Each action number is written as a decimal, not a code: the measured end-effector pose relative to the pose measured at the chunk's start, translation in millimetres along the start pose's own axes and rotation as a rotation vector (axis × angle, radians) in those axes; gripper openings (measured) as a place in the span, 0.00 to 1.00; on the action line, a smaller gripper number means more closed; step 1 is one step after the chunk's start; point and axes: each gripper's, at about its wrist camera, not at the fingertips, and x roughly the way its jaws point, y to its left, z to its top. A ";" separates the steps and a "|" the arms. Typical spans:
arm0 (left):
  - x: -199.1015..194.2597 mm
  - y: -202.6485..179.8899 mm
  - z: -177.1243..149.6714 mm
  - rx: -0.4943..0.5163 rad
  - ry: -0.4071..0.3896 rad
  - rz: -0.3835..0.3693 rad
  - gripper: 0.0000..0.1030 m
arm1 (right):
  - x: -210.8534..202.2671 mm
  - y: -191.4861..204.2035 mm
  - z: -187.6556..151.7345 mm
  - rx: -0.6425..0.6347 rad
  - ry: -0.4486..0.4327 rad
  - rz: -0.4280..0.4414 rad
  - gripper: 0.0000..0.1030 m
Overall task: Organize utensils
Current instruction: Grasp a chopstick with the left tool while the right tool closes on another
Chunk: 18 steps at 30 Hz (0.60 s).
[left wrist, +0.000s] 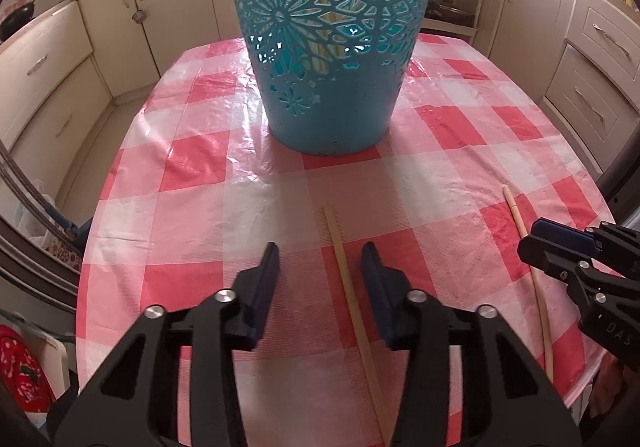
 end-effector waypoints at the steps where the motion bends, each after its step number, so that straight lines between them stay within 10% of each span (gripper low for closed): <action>1: -0.5 -1.6 0.2 0.004 -0.001 -0.013 0.19 | -0.2 -0.8 0.4 0.003 -0.001 -0.003 0.27; 10: -2.3 -6.5 -0.2 0.049 -0.010 -0.011 0.04 | 6.4 -1.0 12.3 -0.004 0.025 -0.068 0.34; 18: -1.0 4.3 2.4 0.032 0.012 0.022 0.07 | 16.6 20.3 13.2 -0.127 0.042 -0.048 0.11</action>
